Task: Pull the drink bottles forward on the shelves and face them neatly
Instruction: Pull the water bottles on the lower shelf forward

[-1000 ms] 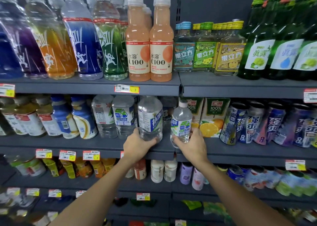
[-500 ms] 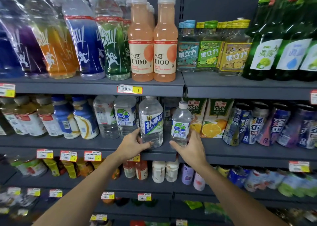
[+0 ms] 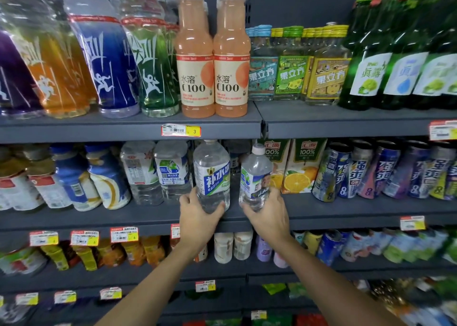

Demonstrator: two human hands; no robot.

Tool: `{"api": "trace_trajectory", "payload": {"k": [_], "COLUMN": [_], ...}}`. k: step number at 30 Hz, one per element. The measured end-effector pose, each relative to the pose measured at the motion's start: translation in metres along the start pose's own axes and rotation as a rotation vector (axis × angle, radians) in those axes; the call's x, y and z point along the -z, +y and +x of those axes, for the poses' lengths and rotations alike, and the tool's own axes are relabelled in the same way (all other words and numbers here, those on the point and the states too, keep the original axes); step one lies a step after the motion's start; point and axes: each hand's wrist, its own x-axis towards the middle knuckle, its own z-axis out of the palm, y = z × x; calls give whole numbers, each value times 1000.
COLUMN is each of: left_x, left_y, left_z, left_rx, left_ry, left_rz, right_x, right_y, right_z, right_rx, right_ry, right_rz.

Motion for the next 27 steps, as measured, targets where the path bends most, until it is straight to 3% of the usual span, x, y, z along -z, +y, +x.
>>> {"api": "trace_trajectory", "payload": {"k": [5,11,20,24,27], "left_x": [-11,-22,-10,-19,-32], "left_y": [12,28,7,17,34], "left_z": [-9,-16,-21,-25,-29], "left_rx": [18,200,8,-15,112], "left_ry": [134,196,90,207,307], "left_rz": [32,-40,104,223,312], "right_x": [1,9,9,10,9], "right_y": [-3,8,9,7,6], "right_z": [3,8,12,12,12], "right_rx": [39,169,156,150,147], "right_ry": [-50,-191,-227,-247,-255], "right_rz": [-112,-144,-62,-46,-51]}}
